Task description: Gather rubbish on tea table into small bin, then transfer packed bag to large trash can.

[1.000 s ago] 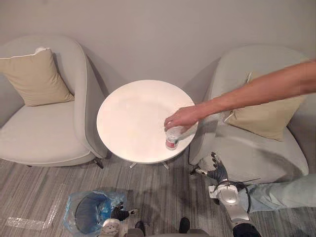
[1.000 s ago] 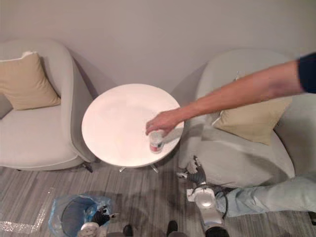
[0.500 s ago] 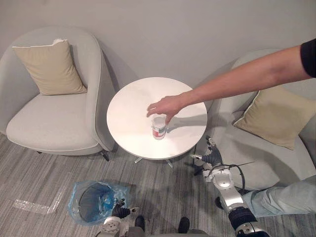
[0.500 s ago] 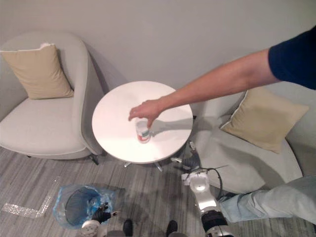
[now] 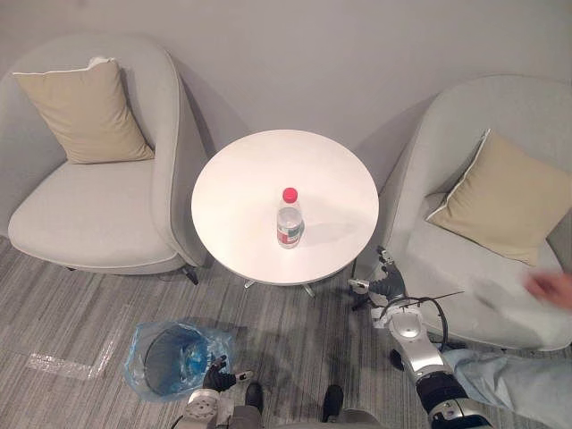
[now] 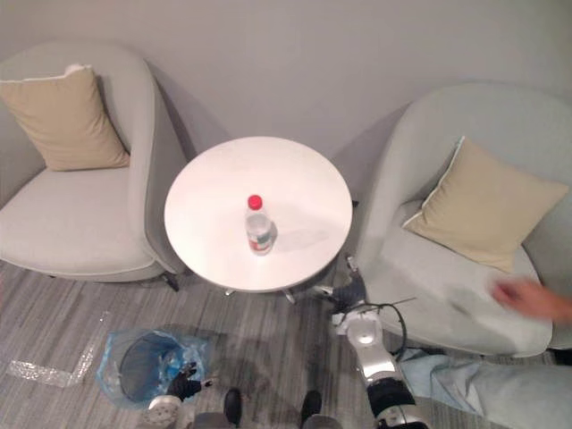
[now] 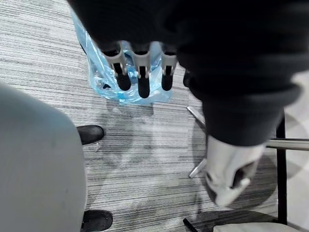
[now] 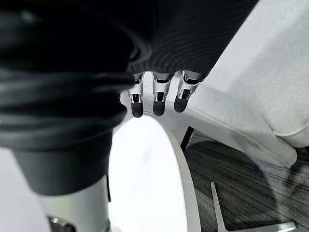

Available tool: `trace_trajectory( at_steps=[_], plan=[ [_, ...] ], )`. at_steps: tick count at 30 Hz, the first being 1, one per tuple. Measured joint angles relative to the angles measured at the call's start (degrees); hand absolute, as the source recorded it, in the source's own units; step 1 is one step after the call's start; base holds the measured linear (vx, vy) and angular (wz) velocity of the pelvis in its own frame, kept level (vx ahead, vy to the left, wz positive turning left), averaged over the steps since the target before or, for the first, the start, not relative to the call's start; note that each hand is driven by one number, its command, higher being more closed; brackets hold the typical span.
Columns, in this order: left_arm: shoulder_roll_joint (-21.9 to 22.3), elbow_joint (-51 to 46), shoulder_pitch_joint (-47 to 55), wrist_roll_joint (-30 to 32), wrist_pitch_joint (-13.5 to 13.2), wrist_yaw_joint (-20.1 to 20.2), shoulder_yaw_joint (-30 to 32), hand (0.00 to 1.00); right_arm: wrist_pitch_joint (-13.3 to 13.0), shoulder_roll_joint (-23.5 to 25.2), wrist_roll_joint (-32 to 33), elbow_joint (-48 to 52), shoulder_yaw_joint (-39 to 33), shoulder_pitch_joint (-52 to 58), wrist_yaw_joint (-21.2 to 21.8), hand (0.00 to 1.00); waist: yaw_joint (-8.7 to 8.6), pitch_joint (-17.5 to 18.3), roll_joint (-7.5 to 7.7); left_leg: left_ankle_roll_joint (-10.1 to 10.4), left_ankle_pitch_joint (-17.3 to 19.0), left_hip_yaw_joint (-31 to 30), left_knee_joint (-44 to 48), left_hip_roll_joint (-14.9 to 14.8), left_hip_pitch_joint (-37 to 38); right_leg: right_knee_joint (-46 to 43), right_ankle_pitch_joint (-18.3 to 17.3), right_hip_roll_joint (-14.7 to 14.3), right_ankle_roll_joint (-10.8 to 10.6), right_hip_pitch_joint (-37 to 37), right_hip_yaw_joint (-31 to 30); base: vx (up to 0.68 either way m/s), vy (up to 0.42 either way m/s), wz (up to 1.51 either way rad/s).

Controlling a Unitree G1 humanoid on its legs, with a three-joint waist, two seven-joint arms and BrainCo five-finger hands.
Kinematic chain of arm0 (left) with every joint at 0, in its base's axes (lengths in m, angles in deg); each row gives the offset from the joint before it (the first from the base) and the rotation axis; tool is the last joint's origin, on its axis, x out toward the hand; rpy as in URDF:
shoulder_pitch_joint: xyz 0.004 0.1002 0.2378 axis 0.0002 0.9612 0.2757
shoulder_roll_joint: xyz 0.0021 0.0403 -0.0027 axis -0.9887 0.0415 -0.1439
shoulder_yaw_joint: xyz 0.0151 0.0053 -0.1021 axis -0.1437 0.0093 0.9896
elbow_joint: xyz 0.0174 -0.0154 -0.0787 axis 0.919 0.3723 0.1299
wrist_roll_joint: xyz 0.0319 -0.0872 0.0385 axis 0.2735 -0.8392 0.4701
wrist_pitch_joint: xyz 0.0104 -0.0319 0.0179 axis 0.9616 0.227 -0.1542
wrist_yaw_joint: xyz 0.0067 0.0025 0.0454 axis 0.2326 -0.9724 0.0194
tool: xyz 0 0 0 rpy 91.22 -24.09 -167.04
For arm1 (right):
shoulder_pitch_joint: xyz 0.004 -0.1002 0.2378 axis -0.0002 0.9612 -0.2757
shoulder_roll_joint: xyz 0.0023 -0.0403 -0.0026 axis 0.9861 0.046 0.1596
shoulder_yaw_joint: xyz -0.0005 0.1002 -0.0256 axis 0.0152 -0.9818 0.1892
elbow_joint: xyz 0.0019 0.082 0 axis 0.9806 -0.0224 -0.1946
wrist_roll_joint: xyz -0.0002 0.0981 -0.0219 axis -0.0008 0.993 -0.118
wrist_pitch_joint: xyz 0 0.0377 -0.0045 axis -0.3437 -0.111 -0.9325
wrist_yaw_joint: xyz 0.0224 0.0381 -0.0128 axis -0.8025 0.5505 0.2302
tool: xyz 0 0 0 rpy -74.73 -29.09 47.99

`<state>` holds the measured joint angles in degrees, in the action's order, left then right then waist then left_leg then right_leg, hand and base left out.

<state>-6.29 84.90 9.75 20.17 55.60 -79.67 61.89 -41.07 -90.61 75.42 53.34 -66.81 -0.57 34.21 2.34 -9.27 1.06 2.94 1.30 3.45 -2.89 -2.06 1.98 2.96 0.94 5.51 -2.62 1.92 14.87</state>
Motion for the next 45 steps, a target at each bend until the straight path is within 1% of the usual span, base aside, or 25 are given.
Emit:
trace_trajectory(
  at_steps=[5,9,12,15,17,18,21,22,25,28,30,33,35,36,40,45],
  plan=[
    [-0.01,0.0,0.0,0.0,-0.01,0.02,-0.02,0.0,0.0,-0.11,1.23,0.0,0.19,-0.07,0.17,0.0,0.03,-0.04,-0.07,0.01,0.01,0.12,0.01,0.0,-0.02,0.0,0.0,0.03,-0.01,-0.06,-0.26,-0.01,0.002,0.0],
    [0.08,-0.22,0.01,-0.03,-0.05,0.04,-0.16,0.0,-0.01,-1.9,1.3,-0.01,3.05,-2.0,0.72,0.0,0.14,-0.47,-0.66,0.16,-0.11,0.08,0.02,0.02,-0.73,-0.21,-0.03,0.08,-0.04,-0.9,-0.35,-0.04,0.005,0.0],
    [0.09,-1.19,0.02,-0.17,-0.11,0.06,-0.62,0.0,-0.01,-2.94,1.3,-0.46,3.51,-4.89,0.94,0.0,0.46,-1.0,-1.03,0.27,-0.64,-0.74,0.01,0.0,-2.08,-0.55,-0.03,0.07,-0.04,-2.03,0.22,-0.02,-0.005,0.1],
    [0.3,-1.49,0.03,-0.55,-0.62,0.0,-0.62,0.0,0.04,-4.25,1.27,-2.93,5.68,-8.48,0.94,0.0,1.29,-1.23,-1.28,0.26,-0.68,-1.34,0.04,-0.02,-2.37,-0.55,-0.03,0.05,-0.04,-1.93,0.71,0.0,-0.002,0.15],
    [0.29,-1.7,0.04,-0.73,-1.1,0.01,-0.6,0.0,0.03,-4.63,1.28,-3.04,6.73,-10.45,0.65,0.0,1.28,-1.72,-1.46,0.27,-0.98,-2.41,0.06,0.1,-3.05,-0.56,-0.03,0.16,-0.04,-2.01,1.74,-0.01,0.005,0.3],
    [0.26,-2.51,0.03,-0.78,-1.27,-0.03,-0.59,0.0,0.02,-4.55,1.27,-3.95,7.2,-12.31,0.4,0.0,1.57,-2.47,-1.46,0.3,-1.21,-3.24,0.07,0.1,-3.64,-0.61,-0.03,0.19,-0.04,-2.12,2.47,-0.02,0.002,0.29],
    [0.36,-3.28,0.02,-1.14,-1.35,-0.11,-0.59,0.0,0.04,-4.58,1.37,-4.9,7.25,-14.61,-0.15,0.0,2.2,-2.84,-1.67,0.39,-1.7,-4.5,0.06,0.23,-5.13,-0.77,-0.03,0.34,-0.04,-3.0,3.39,-0.01,0.005,0.27],
    [0.42,-4.0,-0.01,-1.91,-1.5,-0.31,-0.56,0.0,0.03,-4.55,1.5,-5.33,7.3,-16.26,-0.45,0.0,2.72,-3.72,-1.8,0.38,-1.77,-4.81,0.1,0.31,-5.3,-0.81,-0.03,0.42,-0.04,-3.0,3.6,-0.01,0.01,0.15],
    [0.66,-4.91,-0.06,-2.09,-2.04,-0.56,-0.57,0.0,0.03,-4.64,2.97,-7.37,7.31,-20.05,-1.37,0.0,3.42,-4.67,-2.26,0.34,-2.08,-6.06,0.25,0.63,-6.36,-0.87,-0.03,0.71,-0.04,-3.35,4.66,-0.01,0.022,0.22],
    [0.65,-5.35,-0.07,-3.05,-2.25,-0.65,-0.56,0.0,0.02,-4.64,3.7,-8.22,7.38,-22.53,-1.5,0.0,3.86,-4.98,-2.35,0.36,-2.12,-7.3,1.11,0.88,-7.9,-0.93,-0.03,0.94,-0.04,-3.87,5.7,0.01,0.017,0.25],
    [0.78,-6.58,-0.22,-3.52,-2.4,-1.03,-0.58,0.0,0.02,-4.78,4.24,-9.12,7.53,-25.18,-1.59,0.0,4.3,-6.55,-2.64,0.36,-2.12,-8.19,1.56,0.9,-8.1,-1.79,-0.09,1.07,-0.04,-3.8,6.28,0.0,0.02,0.25],
    [0.78,-7.35,-0.28,-4.1,-2.53,-1.15,-0.58,0.0,0.02,-4.78,4.61,-9.13,8.94,-27.16,-1.74,0.0,4.64,-7.52,-2.77,0.37,-2.12,-8.96,2.06,1.15,-8.75,-2.21,-0.13,1.38,-0.1,-3.83,6.45,-0.01,0.034,0.21],
    [0.88,-7.62,-0.48,-4.14,-2.54,-1.25,-0.6,0.0,0.02,-4.74,4.65,-9.27,9.62,-28.09,-1.88,0.0,5.36,-7.7,-2.78,0.36,-2.14,-9.21,2.12,1.44,-9.05,-2.21,-0.23,1.65,-0.25,-3.92,6.55,0.0,0.031,0.1],
    [1.0,-7.84,-0.49,-4.19,-2.62,-1.44,-0.6,0.0,0.02,-4.66,4.65,-10.1,9.63,-28.77,-2.12,1.0,5.94,-7.71,-2.77,0.35,-2.15,-9.45,2.12,1.62,-9.1,-2.21,-0.29,1.79,-0.34,-3.89,6.62,0.0,0.023,0.08],
    [1.02,-8.35,-0.54,-4.4,-2.7,-1.5,-0.63,0.0,0.04,-4.75,4.81,-11.95,9.6,-31.47,-2.5,1.0,6.44,-7.95,-2.8,0.36,-2.16,-10.58,2.8,1.74,-9.98,-2.26,-0.3,1.82,-0.34,-3.89,6.81,0.01,0.019,0.16],
    [0.95,-10.17,-0.75,-5.37,-2.76,-1.62,-1.08,0.0,0.05,-4.63,6.17,-12.56,9.62,-34.36,-3.48,1.0,7.08,-10.12,-2.88,0.37,-2.16,-10.8,3.1,1.69,-9.97,-2.73,-0.38,1.83,-0.32,-3.83,6.74,-0.01,0.004,0.03]
  ],
)
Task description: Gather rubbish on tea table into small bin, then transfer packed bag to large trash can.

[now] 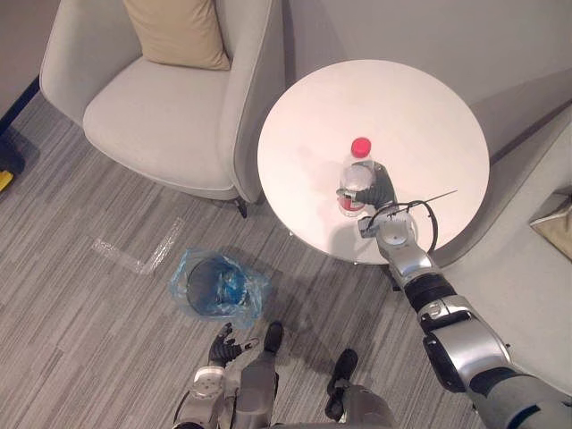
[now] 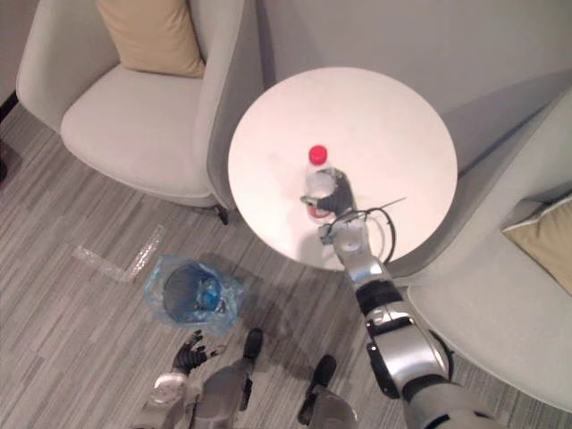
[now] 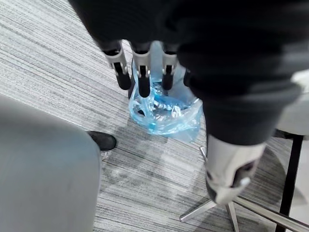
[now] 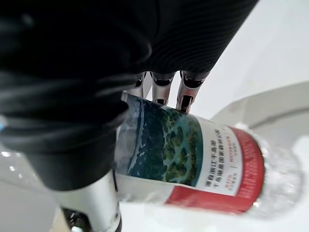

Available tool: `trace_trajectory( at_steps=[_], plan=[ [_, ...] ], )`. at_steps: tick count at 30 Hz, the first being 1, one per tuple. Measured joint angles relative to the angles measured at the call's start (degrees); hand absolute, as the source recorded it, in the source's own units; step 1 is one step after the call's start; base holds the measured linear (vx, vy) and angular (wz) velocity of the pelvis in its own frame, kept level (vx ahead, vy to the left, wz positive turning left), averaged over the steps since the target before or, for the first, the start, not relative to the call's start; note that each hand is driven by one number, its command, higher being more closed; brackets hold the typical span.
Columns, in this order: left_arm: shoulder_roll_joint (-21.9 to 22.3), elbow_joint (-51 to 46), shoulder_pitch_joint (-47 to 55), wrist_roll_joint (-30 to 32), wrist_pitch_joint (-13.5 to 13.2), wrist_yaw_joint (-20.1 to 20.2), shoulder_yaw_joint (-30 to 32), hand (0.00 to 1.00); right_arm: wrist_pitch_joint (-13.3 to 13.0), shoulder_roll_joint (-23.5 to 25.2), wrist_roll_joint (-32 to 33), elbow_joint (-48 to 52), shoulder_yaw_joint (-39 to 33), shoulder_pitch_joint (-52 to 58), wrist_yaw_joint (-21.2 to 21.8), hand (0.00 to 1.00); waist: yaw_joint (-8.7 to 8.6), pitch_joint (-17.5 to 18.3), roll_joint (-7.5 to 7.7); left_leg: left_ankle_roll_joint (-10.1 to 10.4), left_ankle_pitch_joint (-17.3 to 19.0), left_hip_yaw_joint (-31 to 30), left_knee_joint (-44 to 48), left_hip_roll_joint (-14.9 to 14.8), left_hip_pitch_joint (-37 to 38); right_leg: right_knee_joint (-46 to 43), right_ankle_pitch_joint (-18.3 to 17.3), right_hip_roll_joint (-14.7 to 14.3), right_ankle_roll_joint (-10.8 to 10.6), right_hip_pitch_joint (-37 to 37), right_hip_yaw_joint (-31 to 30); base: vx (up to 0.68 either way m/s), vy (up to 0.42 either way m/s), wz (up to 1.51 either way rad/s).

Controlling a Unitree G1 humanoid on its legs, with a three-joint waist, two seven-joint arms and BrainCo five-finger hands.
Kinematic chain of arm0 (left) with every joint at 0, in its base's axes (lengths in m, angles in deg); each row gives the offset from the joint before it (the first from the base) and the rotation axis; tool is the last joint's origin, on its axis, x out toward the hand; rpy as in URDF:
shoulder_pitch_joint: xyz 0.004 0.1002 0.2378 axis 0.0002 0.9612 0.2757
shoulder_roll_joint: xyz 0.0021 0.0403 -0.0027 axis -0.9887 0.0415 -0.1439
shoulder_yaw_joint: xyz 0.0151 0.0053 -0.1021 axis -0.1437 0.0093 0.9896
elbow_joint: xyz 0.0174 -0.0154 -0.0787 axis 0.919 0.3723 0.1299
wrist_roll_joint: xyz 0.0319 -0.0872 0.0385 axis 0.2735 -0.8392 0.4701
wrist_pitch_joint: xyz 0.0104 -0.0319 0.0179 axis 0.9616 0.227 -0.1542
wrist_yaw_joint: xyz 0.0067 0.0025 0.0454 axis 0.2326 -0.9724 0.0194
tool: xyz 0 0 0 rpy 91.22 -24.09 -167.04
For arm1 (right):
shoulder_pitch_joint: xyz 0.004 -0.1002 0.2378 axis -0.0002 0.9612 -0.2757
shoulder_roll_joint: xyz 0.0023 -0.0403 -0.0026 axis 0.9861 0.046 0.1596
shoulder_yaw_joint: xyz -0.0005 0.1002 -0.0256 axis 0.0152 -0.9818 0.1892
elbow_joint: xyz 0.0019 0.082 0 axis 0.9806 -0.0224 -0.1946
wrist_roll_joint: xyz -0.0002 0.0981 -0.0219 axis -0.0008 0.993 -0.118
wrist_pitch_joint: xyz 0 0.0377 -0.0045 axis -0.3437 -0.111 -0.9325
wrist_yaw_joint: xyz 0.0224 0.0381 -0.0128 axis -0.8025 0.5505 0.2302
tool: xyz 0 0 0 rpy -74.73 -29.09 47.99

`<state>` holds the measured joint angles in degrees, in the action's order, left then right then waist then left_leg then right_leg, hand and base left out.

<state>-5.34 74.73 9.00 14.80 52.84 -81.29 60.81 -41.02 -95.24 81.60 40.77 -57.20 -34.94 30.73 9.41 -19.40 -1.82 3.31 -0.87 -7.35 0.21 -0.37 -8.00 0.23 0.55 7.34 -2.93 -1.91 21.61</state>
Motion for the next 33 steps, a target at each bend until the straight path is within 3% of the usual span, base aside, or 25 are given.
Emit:
trace_trajectory(
  at_steps=[5,12,17,21,27,33],
  plan=[
    [0.0,-0.03,-0.04,-0.02,0.07,-0.02,0.0,0.0,-0.02,0.07,0.83,4.06,-0.02,2.27,-0.12,1.0,-0.21,-0.09,0.06,0.0,0.0,0.13,0.0,-0.07,0.06,-0.05,0.01,0.08,-0.01,-0.01,-0.33,0.0,0.0,0.0],
    [-0.25,0.5,0.02,1.52,1.37,0.2,0.03,0.0,-0.54,0.25,0.45,24.44,-0.23,18.91,2.0,1.0,-1.89,0.18,0.55,0.02,0.05,2.64,-0.07,-0.11,3.09,-0.82,0.05,0.78,-0.08,1.4,-3.79,0.0,0.023,-0.16],
    [-1.58,3.73,0.15,2.93,1.97,0.62,0.06,0.0,-1.45,3.26,-0.51,36.88,-1.19,33.67,4.76,1.0,-4.68,3.48,3.44,0.01,0.33,6.92,-0.47,-0.23,4.87,-0.52,0.31,0.87,-1.03,0.86,-8.43,-0.05,0.024,-0.43],
    [-1.58,6.7,0.34,3.82,2.46,0.68,-0.09,0.0,-1.66,5.7,-2.87,42.1,-2.19,42.35,6.04,1.0,-6.42,6.77,3.81,-0.2,1.21,10.44,-1.09,-0.26,6.73,0.16,-0.07,0.82,-2.22,0.63,-12.53,-0.09,0.003,-0.54],
    [-1.54,8.62,1.11,4.83,2.94,1.44,-0.66,0.0,-1.73,7.13,-7.2,44.41,-2.35,49.6,6.9,1.0,-7.42,10.43,3.77,-0.02,1.39,14.61,-1.22,-1.17,8.52,0.16,0.64,-0.22,-2.44,-0.12,-16.69,-0.1,-0.012,-0.42],
    [-1.59,9.25,1.42,4.84,2.96,1.85,-1.89,0.0,-1.74,7.07,-9.63,44.39,-2.02,50.84,7.42,1.0,-8.45,11.08,3.3,0.04,1.75,17.98,-0.78,-1.46,9.98,-2.44,1.18,-0.64,-2.41,-1.63,-20.3,-0.07,0.006,-0.32]
  ],
)
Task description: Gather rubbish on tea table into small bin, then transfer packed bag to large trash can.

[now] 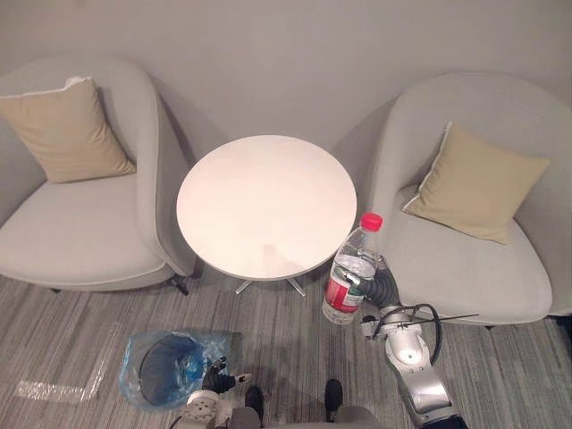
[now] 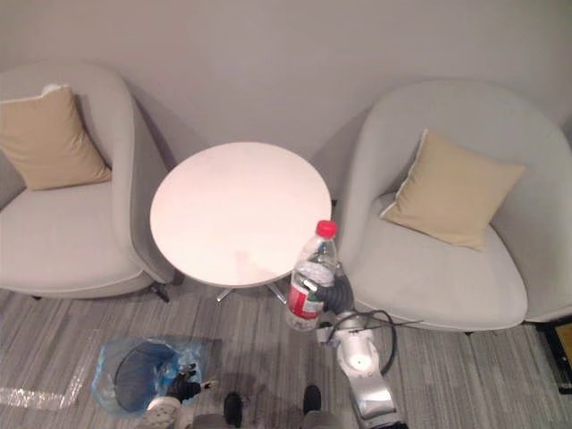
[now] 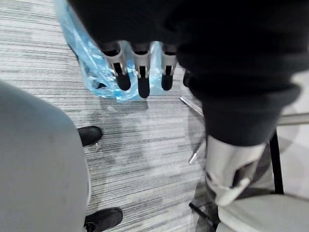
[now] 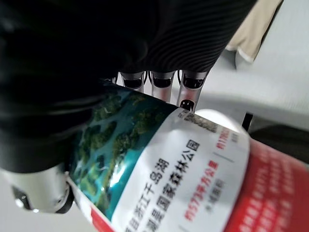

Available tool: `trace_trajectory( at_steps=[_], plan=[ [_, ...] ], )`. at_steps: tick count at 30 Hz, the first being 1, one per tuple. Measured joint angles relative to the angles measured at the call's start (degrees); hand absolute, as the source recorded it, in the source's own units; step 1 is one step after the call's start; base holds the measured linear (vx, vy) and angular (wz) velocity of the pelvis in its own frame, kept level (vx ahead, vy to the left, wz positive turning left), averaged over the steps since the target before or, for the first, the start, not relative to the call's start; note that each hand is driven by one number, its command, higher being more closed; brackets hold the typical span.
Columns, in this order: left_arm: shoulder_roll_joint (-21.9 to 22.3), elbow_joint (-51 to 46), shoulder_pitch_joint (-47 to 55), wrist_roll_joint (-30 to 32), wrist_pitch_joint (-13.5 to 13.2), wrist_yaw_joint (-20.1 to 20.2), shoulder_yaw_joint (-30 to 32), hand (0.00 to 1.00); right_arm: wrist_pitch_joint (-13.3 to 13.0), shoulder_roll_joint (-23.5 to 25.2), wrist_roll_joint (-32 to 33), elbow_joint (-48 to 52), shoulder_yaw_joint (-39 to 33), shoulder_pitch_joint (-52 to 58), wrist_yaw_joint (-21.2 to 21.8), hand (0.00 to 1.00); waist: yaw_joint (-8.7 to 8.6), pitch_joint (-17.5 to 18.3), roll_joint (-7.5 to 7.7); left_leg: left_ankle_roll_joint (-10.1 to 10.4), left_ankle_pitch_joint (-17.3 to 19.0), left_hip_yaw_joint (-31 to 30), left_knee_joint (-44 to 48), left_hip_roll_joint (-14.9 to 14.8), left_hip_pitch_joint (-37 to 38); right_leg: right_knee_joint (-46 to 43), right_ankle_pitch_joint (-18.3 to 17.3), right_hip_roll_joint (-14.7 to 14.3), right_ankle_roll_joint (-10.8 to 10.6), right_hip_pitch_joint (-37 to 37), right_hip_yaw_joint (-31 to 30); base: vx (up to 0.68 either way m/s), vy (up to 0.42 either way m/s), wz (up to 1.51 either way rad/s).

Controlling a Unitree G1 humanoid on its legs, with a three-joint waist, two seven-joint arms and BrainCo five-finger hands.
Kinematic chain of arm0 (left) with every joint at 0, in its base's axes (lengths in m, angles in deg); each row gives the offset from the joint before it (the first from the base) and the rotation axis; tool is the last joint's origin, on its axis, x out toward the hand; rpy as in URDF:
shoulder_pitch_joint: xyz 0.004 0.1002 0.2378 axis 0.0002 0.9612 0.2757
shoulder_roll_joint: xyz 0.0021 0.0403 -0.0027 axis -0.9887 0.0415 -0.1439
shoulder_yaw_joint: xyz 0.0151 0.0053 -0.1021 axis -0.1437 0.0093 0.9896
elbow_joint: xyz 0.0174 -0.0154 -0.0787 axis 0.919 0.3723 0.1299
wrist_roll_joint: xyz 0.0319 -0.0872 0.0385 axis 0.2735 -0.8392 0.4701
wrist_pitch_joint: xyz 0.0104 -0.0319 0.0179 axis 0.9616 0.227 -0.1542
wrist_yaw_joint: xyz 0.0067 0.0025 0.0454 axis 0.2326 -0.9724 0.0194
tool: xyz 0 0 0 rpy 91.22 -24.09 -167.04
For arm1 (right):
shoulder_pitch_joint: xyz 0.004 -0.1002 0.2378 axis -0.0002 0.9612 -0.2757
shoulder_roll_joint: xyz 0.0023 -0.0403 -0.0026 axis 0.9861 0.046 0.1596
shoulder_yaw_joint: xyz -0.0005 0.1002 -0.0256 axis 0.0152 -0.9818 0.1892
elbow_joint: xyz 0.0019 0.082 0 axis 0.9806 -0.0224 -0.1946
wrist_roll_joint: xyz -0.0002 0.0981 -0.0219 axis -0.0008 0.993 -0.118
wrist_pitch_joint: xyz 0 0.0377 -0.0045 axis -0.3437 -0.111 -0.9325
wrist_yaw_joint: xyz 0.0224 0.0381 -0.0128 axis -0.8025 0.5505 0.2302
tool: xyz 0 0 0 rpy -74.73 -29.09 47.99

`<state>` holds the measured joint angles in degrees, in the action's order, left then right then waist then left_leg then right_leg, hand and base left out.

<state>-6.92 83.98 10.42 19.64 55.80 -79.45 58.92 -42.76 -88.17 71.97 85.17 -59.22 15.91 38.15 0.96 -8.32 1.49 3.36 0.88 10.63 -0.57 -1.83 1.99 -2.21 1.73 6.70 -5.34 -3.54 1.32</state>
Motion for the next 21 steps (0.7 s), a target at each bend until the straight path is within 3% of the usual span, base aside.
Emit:
trace_trajectory(
  at_steps=[4,5,6,7,8,9,10,11,12,15,16,17,18,19,21],
  plan=[
    [-0.53,-0.1,-0.36,-0.03,0.06,0.3,-1.56,0.0,0.03,-0.06,-2.11,-0.03,-0.51,0.12,-0.23,1.0,-0.95,0.02,-0.07,-0.8,0.91,-2.02,3.9,0.54,-3.75,-7.51,-3.37,1.04,-1.39,-3.57,-0.27,-0.06,-0.003,0.28],
    [-0.31,-0.06,-0.43,-0.03,0.02,0.32,-1.51,0.0,0.06,0.07,-2.12,-0.03,-0.57,0.25,-0.53,1.0,-1.1,-0.03,-0.12,-1.17,0.76,-2.82,4.39,0.4,-4.8,-13.6,-7.16,1.29,-2.39,-5.33,-2.11,-0.03,0.002,0.89],
    [-0.44,-0.02,-0.42,-0.04,0.05,0.3,-1.51,0.0,0.06,0.37,-2.15,0.0,-0.59,0.7,-0.73,1.0,-1.31,0.11,0.06,-1.0,0.63,-5.28,5.55,0.76,-6.06,-21.14,-11.26,1.15,-2.02,-6.41,-3.37,0.01,-0.055,1.08],
    [-0.67,-0.11,-0.42,-0.14,0.05,0.3,-1.45,0.0,0.06,0.52,-2.19,0.0,-0.58,0.8,-0.85,1.0,-1.28,0.19,0.21,-0.69,0.4,-7.05,6.32,1.16,-6.51,-23.9,-13.16,1.09,-2.46,-6.22,-3.87,0.03,-0.13,1.16],
    [-0.84,-0.33,-0.69,-0.17,0.05,0.13,-1.35,0.0,0.03,0.48,-2.22,0.0,-0.55,0.4,-0.98,1.0,-0.8,0.86,1.14,-0.11,-0.07,-8.96,7.51,2.01,-8.45,-23.36,-14.57,1.1,-2.31,-6.21,-5.22,0.01,-0.155,0.99],
    [-0.78,-0.35,-1.0,-0.12,0.06,-0.02,-1.39,0.0,0.05,0.28,-2.28,-0.01,-0.55,-0.66,-1.29,1.0,-0.35,1.15,0.75,0.34,-0.71,-10.3,8.15,2.0,-10.7,-20.04,-15.1,0.75,-1.81,-5.55,-5.34,-0.06,-0.149,0.83],
    [-0.29,-0.43,-1.07,-0.13,0.04,-0.09,-1.39,0.0,0.06,0.0,-2.32,-0.04,-0.51,-1.95,-1.41,1.0,0.0,1.17,-0.37,0.82,-1.43,-11.48,8.17,1.36,-12.27,-16.05,-14.59,0.08,-0.68,-4.65,-4.53,-0.11,-0.102,0.67],
    [0.71,-0.64,-1.13,-0.22,0.03,-0.14,-1.38,0.0,0.06,-0.51,-2.21,-0.2,-0.75,-3.83,-1.67,1.0,0.18,0.61,-2.71,1.46,-2.46,-13.21,8.18,-0.23,-14.12,-11.66,-11.65,-1.44,0.67,-3.44,-2.32,-0.14,-0.093,0.5],
    [1.15,-1.18,-1.18,-0.35,0.04,-0.14,-1.38,0.0,0.07,-0.7,-2.09,-0.54,-0.98,-4.84,-1.87,1.0,0.53,-0.07,-3.91,2.17,-3.15,-14.43,7.96,-1.22,-14.57,-8.61,-9.76,-2.52,1.23,-2.22,-1.24,-0.13,-0.06,0.43],
    [1.76,-1.65,-1.18,-0.31,-0.08,-0.14,-1.51,0.0,0.07,-0.59,-2.03,-1.71,-0.85,-5.27,-2.26,1.0,1.33,-1.03,-5.58,3.25,-4.77,-16.09,7.21,-2.81,-14.21,-7.65,-8.65,-4.55,2.29,-0.53,1.13,-0.11,-0.1,0.33],
    [1.96,-1.94,-0.85,-0.22,-0.08,-0.11,-1.56,0.0,0.07,-0.59,-2.03,-2.47,-0.95,-5.41,-2.45,1.0,1.35,-1.36,-6.26,3.73,-6.81,-15.65,5.9,-3.04,-13.79,-8.61,-8.84,-4.92,2.63,-0.58,1.93,-0.17,-0.142,0.44],
    [2.12,-2.07,-0.44,-0.17,-0.08,-0.07,-1.59,0.0,0.08,-0.61,-2.03,-2.87,-1.13,-5.24,-2.61,1.0,1.13,-1.37,-6.6,4.01,-9.34,-15.5,3.43,-2.98,-13.19,-9.13,-9.02,-4.67,3.07,-0.96,2.95,-0.2,-0.026,0.54],
    [2.15,-2.47,-0.06,-0.11,-0.18,-0.02,-1.97,0.0,0.13,-0.35,-2.03,-3.0,-2.03,-4.76,-2.67,1.0,0.79,-1.33,-6.26,3.95,-9.59,-12.98,0.22,-2.61,-12.73,-9.66,-9.32,-2.93,4.6,-2.69,5.18,-0.21,0.022,0.65],
    [2.23,-2.59,-0.43,0.05,-0.07,0.31,-2.18,0.0,0.19,-0.4,-2.03,-3.18,-2.86,-4.61,-2.71,1.0,0.6,-1.39,-6.3,1.04,-7.51,-9.85,4.16,-2.11,-13.85,-9.77,-9.18,-1.43,4.87,-3.55,6.61,-0.18,0.066,0.75],
    [2.0,-2.93,-0.2,0.17,-0.06,0.31,-2.1,0.0,0.42,-0.69,-2.02,-3.68,-4.73,-3.98,-3.17,1.0,-0.57,-1.64,-5.42,-2.52,0.41,-2.11,16.99,-1.09,-14.22,-9.33,-7.33,2.68,3.67,-4.24,8.89,-0.13,0.027,0.81]
  ],
)
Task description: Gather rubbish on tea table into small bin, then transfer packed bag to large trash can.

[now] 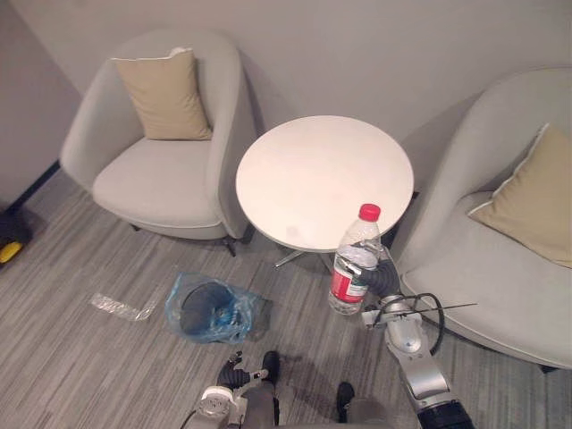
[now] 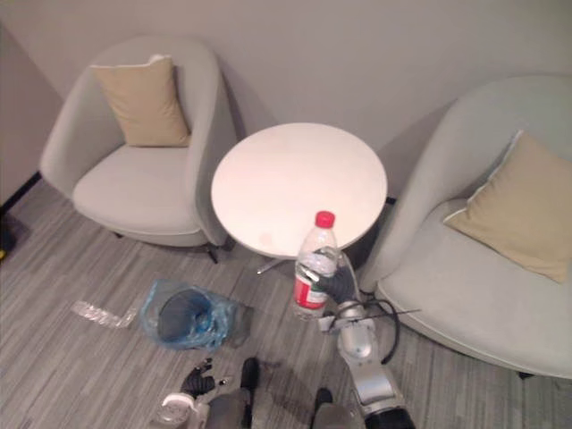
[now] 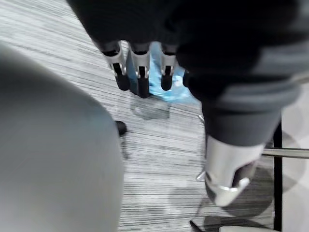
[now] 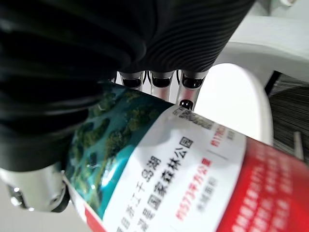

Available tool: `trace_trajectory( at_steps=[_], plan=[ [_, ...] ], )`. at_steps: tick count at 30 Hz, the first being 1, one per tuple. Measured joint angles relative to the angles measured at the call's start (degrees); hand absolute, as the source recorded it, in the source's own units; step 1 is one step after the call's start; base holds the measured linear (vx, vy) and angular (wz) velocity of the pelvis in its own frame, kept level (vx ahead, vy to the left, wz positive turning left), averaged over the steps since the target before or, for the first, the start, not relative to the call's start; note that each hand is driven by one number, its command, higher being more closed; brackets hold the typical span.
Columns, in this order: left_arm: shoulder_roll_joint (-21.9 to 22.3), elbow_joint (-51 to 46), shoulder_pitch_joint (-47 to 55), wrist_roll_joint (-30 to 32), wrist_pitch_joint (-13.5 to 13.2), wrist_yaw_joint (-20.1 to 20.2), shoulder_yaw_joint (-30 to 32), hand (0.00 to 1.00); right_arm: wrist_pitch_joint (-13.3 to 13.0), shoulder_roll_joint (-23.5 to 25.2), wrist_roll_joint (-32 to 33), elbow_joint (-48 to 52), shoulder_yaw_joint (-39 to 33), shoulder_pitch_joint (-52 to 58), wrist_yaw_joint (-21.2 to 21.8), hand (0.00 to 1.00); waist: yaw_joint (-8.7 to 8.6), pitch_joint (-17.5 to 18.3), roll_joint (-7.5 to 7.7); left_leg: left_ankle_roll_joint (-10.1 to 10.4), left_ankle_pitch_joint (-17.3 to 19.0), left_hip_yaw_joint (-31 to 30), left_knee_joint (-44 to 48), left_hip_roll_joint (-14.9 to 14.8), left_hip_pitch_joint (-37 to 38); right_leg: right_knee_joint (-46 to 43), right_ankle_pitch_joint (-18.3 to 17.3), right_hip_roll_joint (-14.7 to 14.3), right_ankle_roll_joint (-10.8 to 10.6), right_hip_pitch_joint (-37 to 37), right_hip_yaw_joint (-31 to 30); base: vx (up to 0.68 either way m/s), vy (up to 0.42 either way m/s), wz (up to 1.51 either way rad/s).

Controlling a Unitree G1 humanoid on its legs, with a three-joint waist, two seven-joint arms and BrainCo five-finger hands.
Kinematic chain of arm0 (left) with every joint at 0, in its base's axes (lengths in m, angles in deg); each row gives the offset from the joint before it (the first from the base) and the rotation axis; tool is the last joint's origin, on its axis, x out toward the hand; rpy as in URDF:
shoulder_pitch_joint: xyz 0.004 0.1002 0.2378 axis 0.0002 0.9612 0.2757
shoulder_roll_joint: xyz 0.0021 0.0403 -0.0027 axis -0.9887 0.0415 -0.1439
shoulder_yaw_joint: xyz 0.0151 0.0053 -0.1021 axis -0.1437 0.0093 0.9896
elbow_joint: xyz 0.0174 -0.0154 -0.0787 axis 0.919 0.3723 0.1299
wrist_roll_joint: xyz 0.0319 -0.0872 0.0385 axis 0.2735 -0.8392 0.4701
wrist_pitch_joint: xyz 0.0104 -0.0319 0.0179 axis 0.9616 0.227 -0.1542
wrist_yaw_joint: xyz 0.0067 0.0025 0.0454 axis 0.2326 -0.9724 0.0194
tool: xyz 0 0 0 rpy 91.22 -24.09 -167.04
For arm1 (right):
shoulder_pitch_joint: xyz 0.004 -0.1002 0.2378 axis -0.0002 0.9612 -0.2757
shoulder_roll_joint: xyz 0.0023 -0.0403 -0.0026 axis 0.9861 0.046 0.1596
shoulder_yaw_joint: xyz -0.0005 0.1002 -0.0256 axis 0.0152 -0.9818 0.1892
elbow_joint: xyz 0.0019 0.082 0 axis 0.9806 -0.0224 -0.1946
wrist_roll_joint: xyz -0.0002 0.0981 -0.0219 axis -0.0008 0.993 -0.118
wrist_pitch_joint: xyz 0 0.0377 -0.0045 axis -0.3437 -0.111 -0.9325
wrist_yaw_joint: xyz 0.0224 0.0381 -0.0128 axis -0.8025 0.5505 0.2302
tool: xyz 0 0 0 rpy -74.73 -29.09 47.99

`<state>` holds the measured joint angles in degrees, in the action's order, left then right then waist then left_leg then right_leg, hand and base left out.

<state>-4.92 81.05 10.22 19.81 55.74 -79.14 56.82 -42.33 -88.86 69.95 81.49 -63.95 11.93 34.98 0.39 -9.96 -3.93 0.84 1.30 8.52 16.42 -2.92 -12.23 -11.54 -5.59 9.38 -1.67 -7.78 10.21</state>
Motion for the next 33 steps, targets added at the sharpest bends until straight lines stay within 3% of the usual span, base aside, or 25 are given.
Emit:
trace_trajectory(
  at_steps=[2,3,4,5,7,10,18,21,22,24,25,26,27,29,30,31,32,33],
  plan=[
    [0.13,-0.13,0.59,0.7,0.09,-0.09,-0.04,0.0,0.09,-0.19,0.0,-0.32,-0.06,0.58,-0.25,1.0,-0.62,0.22,-0.45,1.4,4.08,3.63,3.98,-2.67,1.56,1.23,1.3,1.22,-0.61,-0.03,1.92,-0.12,0.095,0.69],
    [0.47,-0.08,0.75,0.98,0.11,-0.21,-0.35,0.0,0.1,-0.05,-0.01,-0.3,-0.22,1.29,-0.32,1.0,-0.59,0.63,-1.09,2.8,5.0,5.63,2.55,-4.36,3.3,2.29,2.44,1.08,-1.79,0.12,3.37,-0.09,0.168,0.68],
    [0.77,-0.08,0.67,1.12,0.14,-0.33,-1.3,0.0,0.23,0.3,-0.01,-0.37,-0.56,1.55,-0.29,1.0,-0.63,0.95,-1.92,3.02,5.39,6.52,-1.5,-4.25,4.45,4.04,3.66,0.6,-2.76,0.84,4.44,-0.07,0.174,0.79],
    [0.73,-0.06,0.61,1.5,0.15,-0.35,-1.73,0.0,0.29,0.59,0.0,-0.46,-0.82,1.84,-0.3,1.0,-0.92,0.97,-1.78,3.02,5.4,6.69,-4.41,-3.7,5.2,6.1,4.58,0.46,-3.51,2.03,5.42,-0.07,0.182,0.83],
    [-0.35,-0.39,0.29,2.03,0.12,-0.37,-2.26,0.0,0.35,2.5,-0.01,-0.73,-0.29,2.48,-0.09,1.0,-0.19,1.26,0.52,2.46,3.86,5.76,-10.0,-1.6,6.82,10.63,6.8,0.81,-4.04,4.38,6.78,-0.07,0.168,0.64],
    [-1.02,-0.32,1.3,2.51,0.23,-0.43,-2.22,0.0,0.33,4.6,-0.01,-0.73,0.16,2.54,0.15,1.0,-0.09,2.19,1.24,1.25,2.63,4.8,-13.65,0.91,9.34,11.89,7.08,2.25,-4.64,6.63,6.12,-0.05,0.123,0.24],
    [-1.28,0.58,1.44,2.62,0.23,-0.56,-2.12,0.0,0.72,5.05,-0.01,-5.1,0.26,2.49,0.28,1.0,0.22,3.32,1.48,1.17,2.03,2.77,-16.44,2.35,10.29,11.11,5.27,2.8,-5.98,7.28,6.51,0.04,0.028,0.13],
    [-1.64,0.44,1.4,2.6,0.15,-0.59,-2.16,0.0,1.61,4.95,-0.03,-6.79,0.37,2.54,0.25,1.0,0.22,2.6,2.78,1.02,6.56,1.58,-10.65,2.64,9.27,1.52,-0.36,5.22,-7.43,5.7,7.23,0.16,-0.004,0.25],
    [-1.66,0.46,1.23,2.53,0.15,-0.67,-2.2,0.0,1.61,4.86,-0.06,-6.77,0.39,2.43,0.23,1.0,0.11,2.59,2.47,0.85,8.45,0.67,-7.82,2.46,8.75,-2.83,-1.4,5.91,-7.66,4.75,6.83,0.18,0.028,0.31],
    [-1.62,0.46,1.35,2.41,0.14,-1.09,-2.22,0.0,1.92,4.78,-0.06,-6.71,0.44,2.48,0.22,1.0,0.07,2.67,2.22,0.57,10.12,-1.75,-5.13,2.37,8.52,-12.13,-1.45,6.3,-7.55,2.14,3.8,0.23,0.072,0.54],
    [-1.81,0.16,1.35,2.35,0.13,-1.31,-2.14,0.0,1.93,4.71,-0.07,-6.64,0.52,2.45,0.25,1.0,-0.1,2.48,2.72,0.22,10.41,-3.67,-5.24,2.55,9.83,-18.57,-0.72,6.33,-5.8,-0.15,0.89,0.28,0.047,0.72],
    [-1.76,-0.22,1.33,2.04,0.19,-1.62,-2.1,0.0,1.93,4.27,-0.08,-6.64,0.42,2.43,0.24,1.0,-0.28,2.24,2.51,0.03,10.48,-5.1,-5.35,1.89,10.32,-22.26,-3.24,5.4,-4.06,-2.57,-1.22,0.26,-0.056,0.89],
    [-2.09,0.0,1.14,1.89,0.31,-1.97,-1.6,0.0,1.84,4.34,-0.1,-6.64,1.09,2.34,0.38,1.0,-0.61,2.18,2.47,-0.14,10.6,-7.38,-5.34,1.05,10.38,-21.93,-7.3,1.83,-4.0,-3.8,-2.9,0.23,-0.127,0.81],
    [-2.13,0.61,0.64,1.83,0.42,-2.2,-0.98,0.0,1.73,4.07,-0.1,-6.66,1.87,2.01,0.48,1.0,-0.63,2.12,2.36,-0.13,10.6,-9.91,-5.57,0.12,10.48,-18.94,-8.75,-3.38,-2.79,-6.34,-4.23,0.2,-0.134,0.81],
    [-1.94,1.08,0.33,1.82,0.47,-2.19,-0.99,0.0,1.59,3.87,-0.09,-6.67,1.72,2.02,0.5,1.0,-0.78,1.91,2.12,-0.09,10.59,-11.48,-5.82,-0.06,10.96,-15.44,-8.34,-5.79,-2.18,-7.28,-4.7,0.21,-0.153,0.94],
    [-1.7,1.75,0.39,1.83,0.5,-2.09,-1.01,0.0,1.57,3.4,-0.07,-6.63,1.7,2.23,0.5,1.0,-1.07,1.82,2.32,0.24,10.72,-12.93,-5.75,0.5,11.55,-9.05,-5.45,-6.58,-1.61,-6.72,-4.99,0.26,-0.194,1.0],
    [-1.74,1.79,0.35,1.88,0.48,-2.03,-0.96,0.0,1.53,3.17,-0.05,-6.35,1.6,2.48,0.47,1.0,-1.27,1.75,3.42,1.14,11.32,-13.77,-5.59,1.6,12.18,-5.84,0.1,-6.03,0.56,-6.04,-5.16,0.22,-0.172,0.87],
    [-0.34,2.22,0.0,1.91,0.51,-2.05,-0.81,0.0,1.51,2.08,-0.06,-6.4,1.06,2.47,0.5,1.0,-1.16,1.28,1.01,2.31,12.09,-14.48,-5.38,0.25,12.74,-6.7,-0.32,-6.49,1.14,-4.83,-3.11,0.23,-0.132,0.6]
  ],
)
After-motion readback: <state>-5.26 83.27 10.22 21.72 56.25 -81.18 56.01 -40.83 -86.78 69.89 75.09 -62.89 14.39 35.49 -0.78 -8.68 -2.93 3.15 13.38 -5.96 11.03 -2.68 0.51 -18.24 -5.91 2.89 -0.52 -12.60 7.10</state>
